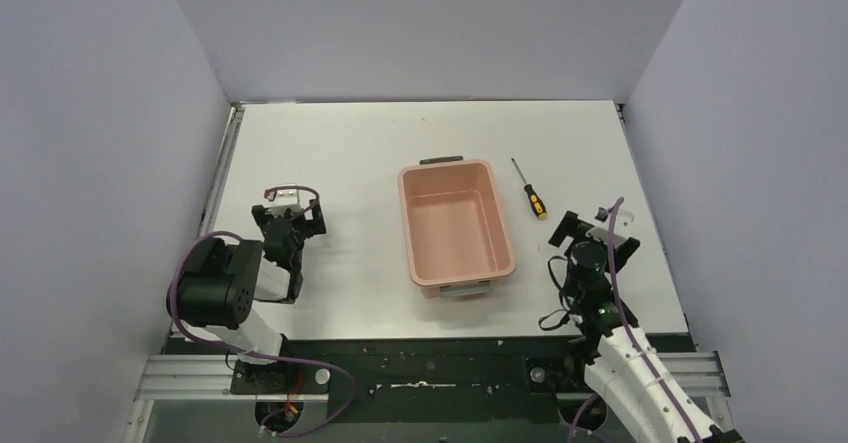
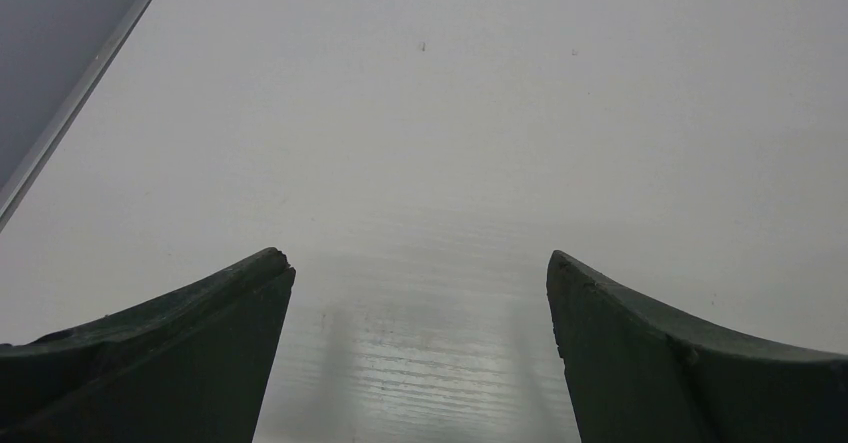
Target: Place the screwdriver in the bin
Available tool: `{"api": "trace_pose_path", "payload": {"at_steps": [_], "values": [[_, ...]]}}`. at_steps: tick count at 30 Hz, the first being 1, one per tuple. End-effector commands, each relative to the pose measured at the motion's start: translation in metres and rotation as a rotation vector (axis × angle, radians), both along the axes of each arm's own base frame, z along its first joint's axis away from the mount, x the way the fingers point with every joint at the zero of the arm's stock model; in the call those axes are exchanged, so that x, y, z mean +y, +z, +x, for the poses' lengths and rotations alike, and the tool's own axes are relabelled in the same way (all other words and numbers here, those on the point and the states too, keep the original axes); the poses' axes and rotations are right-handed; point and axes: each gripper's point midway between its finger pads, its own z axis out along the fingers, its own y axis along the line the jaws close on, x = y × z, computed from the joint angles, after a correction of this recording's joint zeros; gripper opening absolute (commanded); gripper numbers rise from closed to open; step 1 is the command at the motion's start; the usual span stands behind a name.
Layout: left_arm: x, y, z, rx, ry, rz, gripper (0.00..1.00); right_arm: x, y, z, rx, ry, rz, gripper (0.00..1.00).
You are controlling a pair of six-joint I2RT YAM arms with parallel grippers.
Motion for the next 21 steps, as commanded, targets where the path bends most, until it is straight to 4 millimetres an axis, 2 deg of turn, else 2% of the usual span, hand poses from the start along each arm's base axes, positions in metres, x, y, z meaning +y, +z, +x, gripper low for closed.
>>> {"api": "trace_pose_path", "payload": {"at_steps": [1,3,7,11,12,16,21], "values": [[-0.001,0.013,0.005,-0.045,-0.012,0.001,0.97,-0.010,0.067,0.030,-0.036,-0.087,0.025,1.00],[-0.001,0.014,0.006,-0.048,-0.013,0.001,0.97,-0.005,0.090,0.057,0.002,-0.020,0.015,1.00],[-0.001,0.013,0.005,-0.046,-0.013,0.000,0.97,-0.008,0.104,0.108,0.194,0.178,0.110,1.00],[-0.001,0.013,0.005,-0.046,-0.013,0.000,0.97,0.007,0.077,0.140,0.479,0.419,0.170,1.00],[-0.001,0.014,0.006,-0.047,-0.013,0.000,0.97,0.009,0.077,0.149,0.520,0.458,0.160,0.98],[-0.001,0.014,0.005,-0.047,-0.013,0.000,0.97,0.025,0.022,0.164,0.690,0.541,0.216,0.90],[-0.001,0.013,0.005,-0.046,-0.011,0.000,0.97,0.053,-0.040,0.174,0.830,0.579,0.180,0.88]]}}
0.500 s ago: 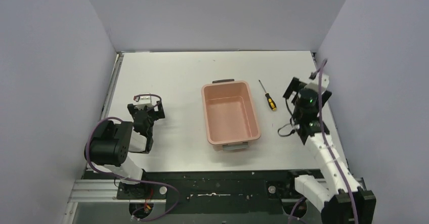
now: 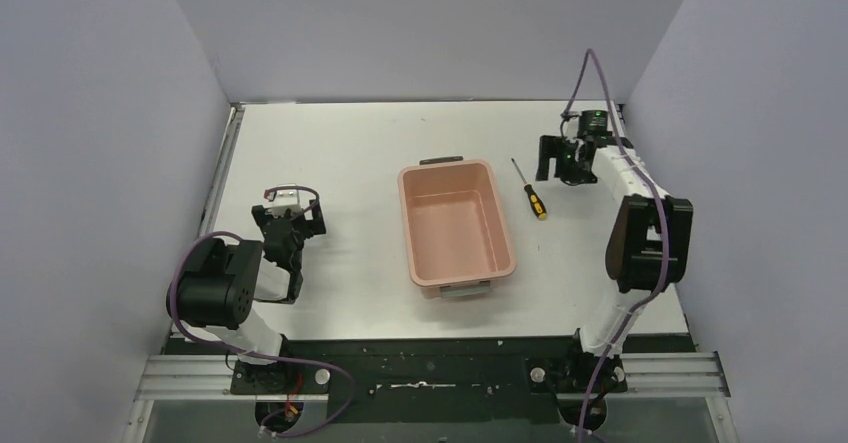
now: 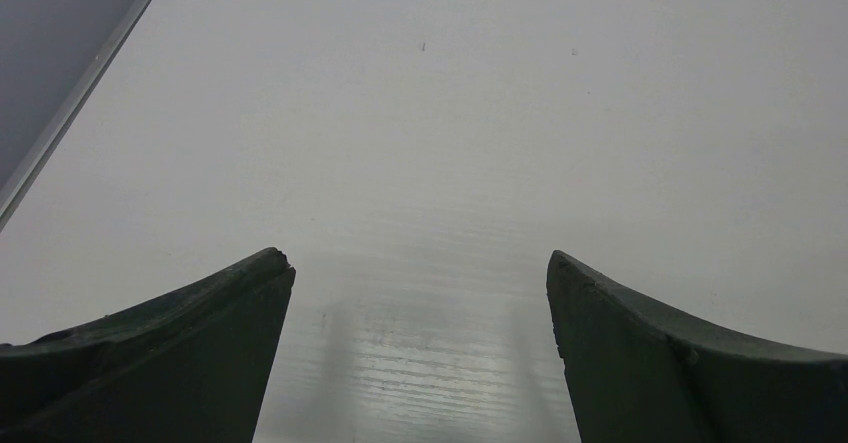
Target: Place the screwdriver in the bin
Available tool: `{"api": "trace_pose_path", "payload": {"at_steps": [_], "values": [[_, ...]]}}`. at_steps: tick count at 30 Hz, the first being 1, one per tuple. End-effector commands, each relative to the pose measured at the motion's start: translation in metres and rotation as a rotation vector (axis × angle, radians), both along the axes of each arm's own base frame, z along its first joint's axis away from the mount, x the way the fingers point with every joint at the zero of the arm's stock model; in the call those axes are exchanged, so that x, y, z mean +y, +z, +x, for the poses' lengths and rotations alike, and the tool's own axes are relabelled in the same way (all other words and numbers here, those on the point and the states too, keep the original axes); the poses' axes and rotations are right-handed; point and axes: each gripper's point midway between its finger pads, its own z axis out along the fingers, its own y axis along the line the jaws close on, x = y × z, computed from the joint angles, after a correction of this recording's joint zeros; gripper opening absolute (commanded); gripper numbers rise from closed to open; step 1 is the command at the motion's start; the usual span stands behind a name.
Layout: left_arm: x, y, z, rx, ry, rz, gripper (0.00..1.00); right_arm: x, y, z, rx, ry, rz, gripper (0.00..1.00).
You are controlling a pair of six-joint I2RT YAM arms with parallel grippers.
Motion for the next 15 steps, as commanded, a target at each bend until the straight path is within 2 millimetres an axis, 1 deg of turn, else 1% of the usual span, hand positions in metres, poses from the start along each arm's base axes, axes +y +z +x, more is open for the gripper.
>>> {"api": "trace_pose_path", "payload": {"at_steps": [1,3,5,6,7,8,10,11,13,15], "values": [[-0.001,0.013,0.005,-0.045,-0.012,0.001,0.97,0.039,-0.039,-0.009,0.123,0.147,-0.021,0.87],[-0.001,0.013,0.005,-0.046,-0.013,0.000,0.97,0.048,-0.059,-0.005,0.146,0.163,-0.054,0.86],[-0.001,0.013,0.005,-0.046,-0.013,0.000,0.97,0.047,-0.076,-0.003,0.172,0.153,-0.089,0.82],[-0.001,0.014,0.006,-0.047,-0.012,0.000,0.97,0.043,-0.084,-0.004,0.188,0.138,-0.121,0.79],[0.000,0.013,0.005,-0.045,-0.011,0.000,0.97,0.042,-0.090,-0.005,0.206,0.136,-0.137,0.72],[-0.001,0.014,0.006,-0.047,-0.012,0.000,0.97,0.043,-0.096,-0.008,0.225,0.139,-0.147,0.63],[-0.001,0.014,0.006,-0.047,-0.011,-0.001,0.97,0.043,-0.103,-0.014,0.260,0.143,-0.167,0.35],[-0.001,0.014,0.006,-0.047,-0.013,0.000,0.97,0.042,-0.103,-0.016,0.269,0.143,-0.181,0.23],[-0.001,0.013,0.006,-0.046,-0.013,0.000,0.97,0.040,-0.094,-0.018,0.269,0.139,-0.213,0.00],[-0.001,0.013,0.005,-0.045,-0.012,0.000,0.97,0.039,-0.075,-0.016,0.254,0.130,-0.236,0.00]]}}
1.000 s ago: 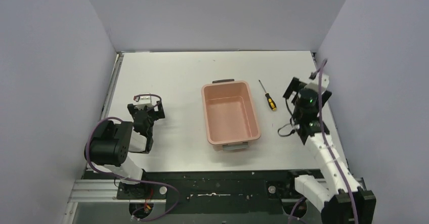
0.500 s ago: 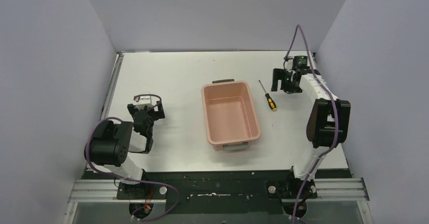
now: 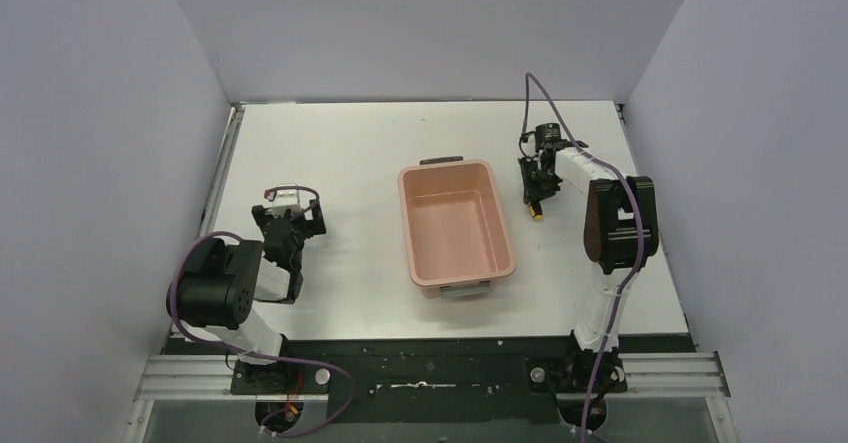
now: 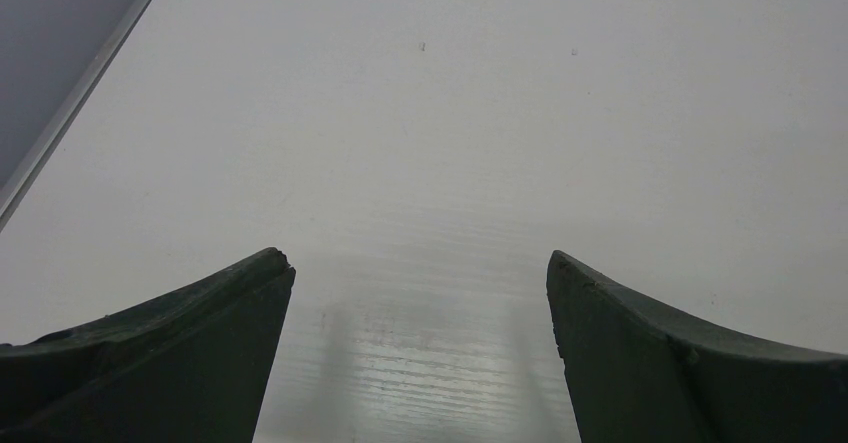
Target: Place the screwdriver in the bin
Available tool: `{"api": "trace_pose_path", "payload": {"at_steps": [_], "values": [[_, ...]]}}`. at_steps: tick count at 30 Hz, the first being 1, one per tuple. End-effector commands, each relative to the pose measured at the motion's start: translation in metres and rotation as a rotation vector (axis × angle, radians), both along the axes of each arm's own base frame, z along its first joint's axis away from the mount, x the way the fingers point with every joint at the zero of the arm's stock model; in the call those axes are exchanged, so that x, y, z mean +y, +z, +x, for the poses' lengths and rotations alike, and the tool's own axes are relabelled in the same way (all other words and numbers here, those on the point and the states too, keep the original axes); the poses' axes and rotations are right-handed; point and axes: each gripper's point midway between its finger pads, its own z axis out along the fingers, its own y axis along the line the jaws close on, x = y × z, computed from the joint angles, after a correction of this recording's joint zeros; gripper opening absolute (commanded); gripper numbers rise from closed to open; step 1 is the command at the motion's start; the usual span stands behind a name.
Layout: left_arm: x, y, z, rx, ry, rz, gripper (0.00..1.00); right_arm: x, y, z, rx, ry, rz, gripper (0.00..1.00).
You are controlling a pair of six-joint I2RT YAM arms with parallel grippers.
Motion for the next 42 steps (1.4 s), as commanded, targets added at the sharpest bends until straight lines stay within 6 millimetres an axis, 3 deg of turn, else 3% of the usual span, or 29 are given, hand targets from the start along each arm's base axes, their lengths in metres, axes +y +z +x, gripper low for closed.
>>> {"api": "trace_pose_path", "payload": {"at_steps": [1,4,7,11,14,19,21,22,27,36,42], "values": [[-0.001,0.014,0.006,-0.047,-0.011,-0.001,0.97,-0.010,0.035,0.001,-0.020,-0.025,-0.096,0.00],[-0.001,0.014,0.005,-0.047,-0.012,0.000,0.97,-0.016,0.096,0.002,-0.101,-0.116,-0.110,0.00],[-0.001,0.014,0.006,-0.047,-0.012,0.000,0.97,-0.019,0.160,-0.014,-0.152,-0.221,-0.111,0.00],[-0.001,0.014,0.006,-0.047,-0.012,0.000,0.97,0.001,0.229,-0.040,-0.253,-0.299,-0.066,0.00],[-0.001,0.014,0.006,-0.048,-0.012,0.000,0.97,0.046,0.261,-0.059,-0.324,-0.248,0.005,0.00],[-0.001,0.014,0.006,-0.046,-0.011,0.000,0.97,0.166,0.289,-0.096,-0.420,-0.037,0.205,0.00],[-0.001,0.014,0.006,-0.047,-0.013,0.000,0.97,0.209,0.283,-0.117,-0.411,0.049,0.241,0.00],[-0.001,0.013,0.005,-0.046,-0.014,0.000,0.97,0.220,0.277,-0.122,-0.406,0.063,0.240,0.00],[-0.001,0.013,0.005,-0.045,-0.013,-0.001,0.97,0.246,0.211,-0.144,-0.311,0.103,0.206,0.00],[-0.001,0.014,0.006,-0.048,-0.012,0.000,0.97,0.227,0.081,-0.163,-0.147,0.093,0.089,0.00],[-0.001,0.014,0.006,-0.046,-0.012,0.000,0.97,0.210,0.025,-0.158,-0.090,0.062,0.088,0.03]]}}
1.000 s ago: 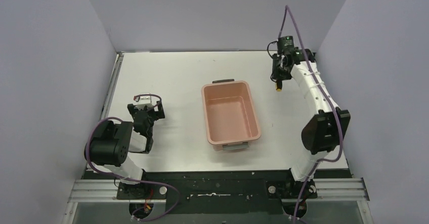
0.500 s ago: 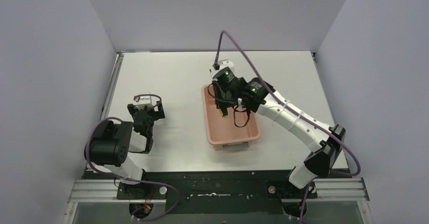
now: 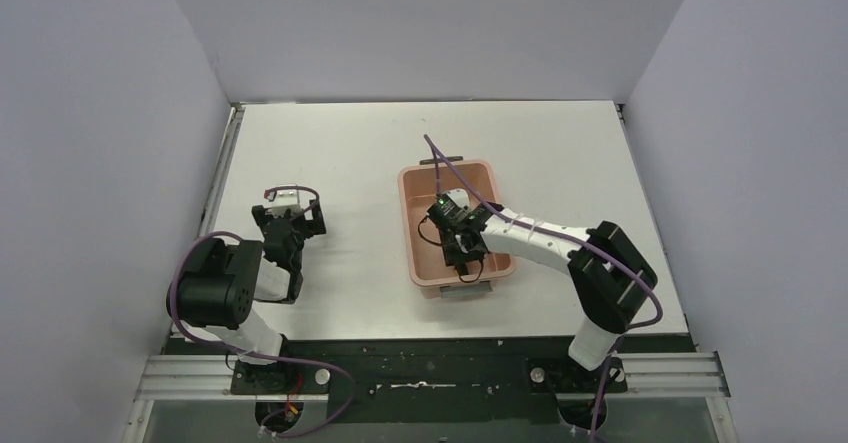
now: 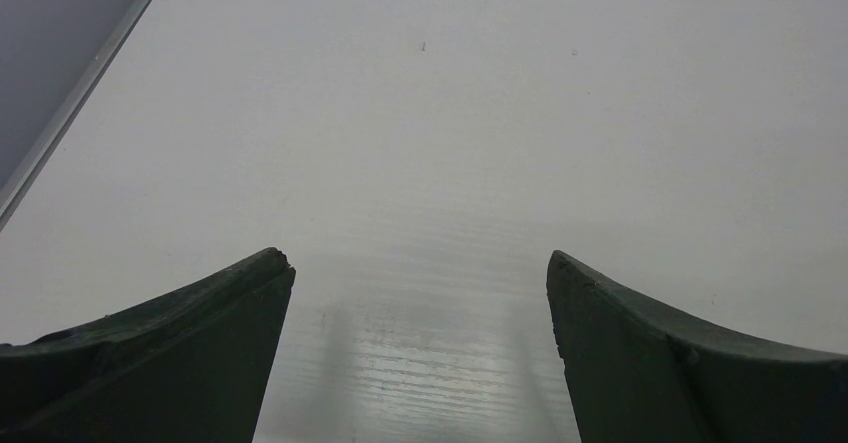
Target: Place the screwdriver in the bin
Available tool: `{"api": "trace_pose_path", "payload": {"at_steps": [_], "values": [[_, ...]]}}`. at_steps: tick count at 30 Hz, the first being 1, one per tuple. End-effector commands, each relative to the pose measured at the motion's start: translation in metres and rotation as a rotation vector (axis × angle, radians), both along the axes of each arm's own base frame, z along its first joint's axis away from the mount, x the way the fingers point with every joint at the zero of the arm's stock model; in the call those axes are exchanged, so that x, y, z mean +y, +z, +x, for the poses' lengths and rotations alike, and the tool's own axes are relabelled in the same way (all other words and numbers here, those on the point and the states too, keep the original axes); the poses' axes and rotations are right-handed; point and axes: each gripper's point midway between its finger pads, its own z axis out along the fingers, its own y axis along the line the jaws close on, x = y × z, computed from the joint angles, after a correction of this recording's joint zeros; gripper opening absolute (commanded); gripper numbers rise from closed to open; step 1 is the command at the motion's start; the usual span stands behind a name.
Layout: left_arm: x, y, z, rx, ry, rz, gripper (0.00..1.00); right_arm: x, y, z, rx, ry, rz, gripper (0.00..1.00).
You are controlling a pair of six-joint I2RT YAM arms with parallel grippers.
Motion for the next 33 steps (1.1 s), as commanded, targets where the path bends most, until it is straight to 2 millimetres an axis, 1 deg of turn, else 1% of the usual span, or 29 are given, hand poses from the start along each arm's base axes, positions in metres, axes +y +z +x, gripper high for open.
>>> {"api": "trace_pose_path", "payload": {"at_steps": [1,3,5,6,8,10,13,14,15,16,17,18,20,22,24,26,28,30,31,33], "values": [[-0.001,0.014,0.005,-0.047,-0.011,-0.001,0.97,0.010,-0.015,0.026,-0.057,-0.038,0.096,0.09],[-0.001,0.014,0.006,-0.047,-0.012,0.000,0.97,0.008,-0.019,0.027,-0.055,-0.034,0.077,0.26],[-0.001,0.014,0.006,-0.047,-0.012,-0.001,0.97,0.006,-0.018,0.028,-0.053,-0.031,0.057,0.41],[-0.001,0.014,0.006,-0.048,-0.012,-0.001,0.97,0.005,-0.015,0.029,-0.057,-0.031,0.053,0.47],[-0.001,0.013,0.005,-0.046,-0.013,0.000,0.97,0.005,-0.002,0.033,-0.075,-0.036,0.050,0.50],[-0.001,0.014,0.006,-0.046,-0.012,0.001,0.97,0.008,0.022,0.038,-0.113,-0.037,0.052,0.53],[-0.001,0.014,0.006,-0.048,-0.011,0.000,0.97,0.014,0.071,0.047,-0.204,-0.025,0.068,0.62],[-0.001,0.014,0.006,-0.047,-0.012,0.001,0.97,0.015,0.087,0.051,-0.232,-0.022,0.078,0.67],[-0.001,0.014,0.006,-0.048,-0.012,-0.001,0.97,0.016,0.107,0.055,-0.268,-0.019,0.095,0.75],[-0.001,0.014,0.006,-0.046,-0.012,0.000,0.97,0.016,0.121,0.056,-0.295,-0.009,0.103,0.84],[-0.001,0.013,0.005,-0.046,-0.012,0.001,0.97,0.015,0.136,0.058,-0.323,0.005,0.105,0.96],[-0.001,0.013,0.005,-0.045,-0.012,0.000,0.97,0.014,0.152,0.060,-0.355,0.006,0.119,0.99],[0.000,0.014,0.006,-0.047,-0.011,0.000,0.97,0.005,0.181,0.065,-0.429,0.010,0.117,1.00],[-0.001,0.014,0.006,-0.047,-0.011,-0.001,0.97,-0.011,0.207,0.071,-0.514,-0.013,0.109,1.00],[-0.001,0.014,0.006,-0.047,-0.012,-0.001,0.97,-0.031,0.227,0.077,-0.593,-0.043,0.113,1.00],[-0.001,0.014,0.005,-0.047,-0.012,0.000,0.97,-0.052,0.242,0.081,-0.667,-0.072,0.130,1.00],[-0.001,0.014,0.006,-0.048,-0.012,0.000,0.97,-0.076,0.247,0.083,-0.736,-0.105,0.124,1.00],[-0.001,0.013,0.006,-0.046,-0.012,0.000,0.97,-0.103,0.246,0.083,-0.811,-0.140,0.073,1.00],[-0.001,0.014,0.006,-0.047,-0.013,-0.001,0.97,-0.116,0.245,0.081,-0.850,-0.158,0.036,1.00],[-0.001,0.014,0.006,-0.048,-0.013,-0.001,0.97,-0.137,0.235,0.078,-0.924,-0.170,-0.019,1.00]]}}
